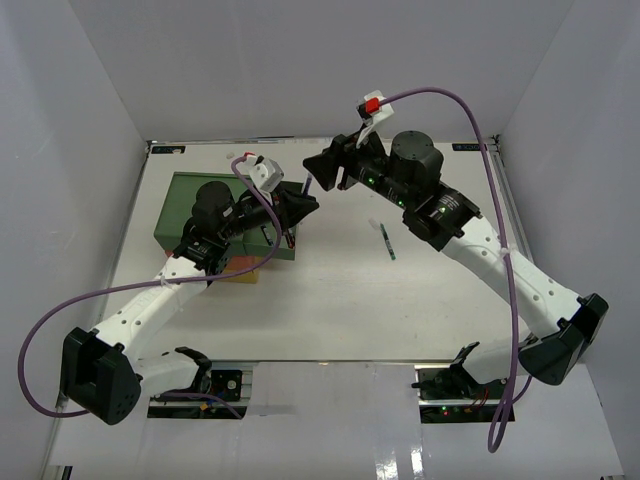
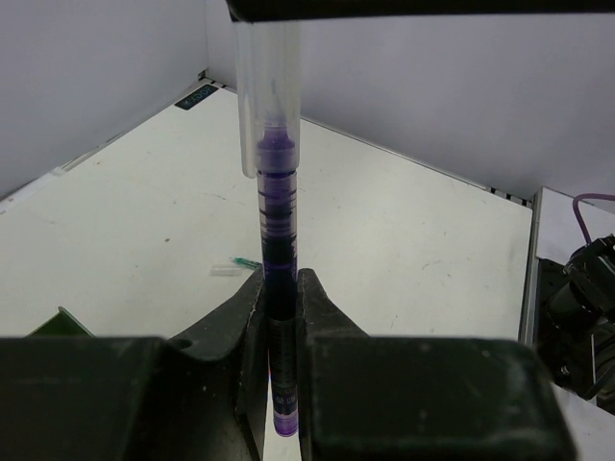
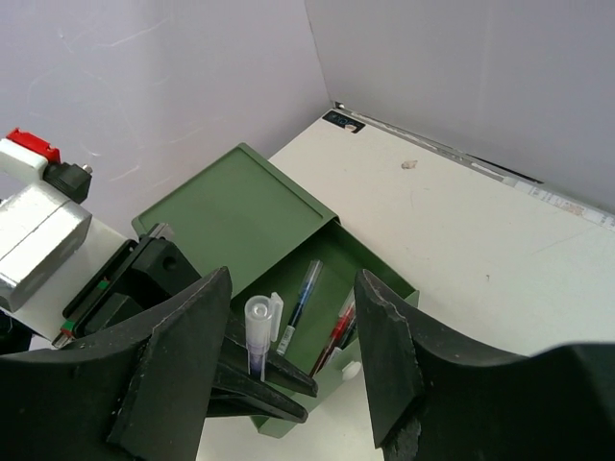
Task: Sort the stationery into containers
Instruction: Close the pen cap on the pen.
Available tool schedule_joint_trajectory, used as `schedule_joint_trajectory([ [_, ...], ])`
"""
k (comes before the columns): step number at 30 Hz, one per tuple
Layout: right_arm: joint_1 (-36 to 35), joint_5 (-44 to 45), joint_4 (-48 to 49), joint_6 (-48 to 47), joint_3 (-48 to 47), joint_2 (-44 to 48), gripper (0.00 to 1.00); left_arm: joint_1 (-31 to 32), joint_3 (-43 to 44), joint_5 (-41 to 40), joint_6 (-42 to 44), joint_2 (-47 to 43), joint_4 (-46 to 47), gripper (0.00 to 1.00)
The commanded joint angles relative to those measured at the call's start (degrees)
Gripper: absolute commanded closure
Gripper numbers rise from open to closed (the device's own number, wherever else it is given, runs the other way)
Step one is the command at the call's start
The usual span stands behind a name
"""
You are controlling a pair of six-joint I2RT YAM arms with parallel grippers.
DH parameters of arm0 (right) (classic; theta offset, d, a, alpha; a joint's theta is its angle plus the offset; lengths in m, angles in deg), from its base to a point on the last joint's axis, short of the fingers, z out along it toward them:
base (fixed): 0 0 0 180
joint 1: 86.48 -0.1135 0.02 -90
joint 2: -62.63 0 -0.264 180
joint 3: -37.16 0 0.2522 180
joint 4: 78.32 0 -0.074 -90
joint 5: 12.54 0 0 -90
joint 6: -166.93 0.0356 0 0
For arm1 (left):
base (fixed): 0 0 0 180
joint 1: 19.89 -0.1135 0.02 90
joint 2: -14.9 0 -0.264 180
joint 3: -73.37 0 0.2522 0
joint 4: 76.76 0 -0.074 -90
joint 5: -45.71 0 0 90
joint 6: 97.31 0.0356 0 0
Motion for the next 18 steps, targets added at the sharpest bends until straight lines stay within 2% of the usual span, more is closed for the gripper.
schedule_joint_trajectory([
  [1, -0.25, 0.13, 1.51, 1.36, -3.71, -0.73, 0.4, 0.16, -0.39, -0.91, 1.31, -1.44, -1.0, 0.99],
  [12, -0.6, 4.7, 0.98, 2.59, -4.6, -1.53, 0.41, 2.71, 3.12, -3.55, 3.77, 0.93, -4.6, 1.0],
  [18, -0.78, 6.46, 0.45, 2.77, -3.54, -0.82, 0.46, 4.02, 4.35, -5.4, 4.39, 1.2, -5.66, 1.0],
])
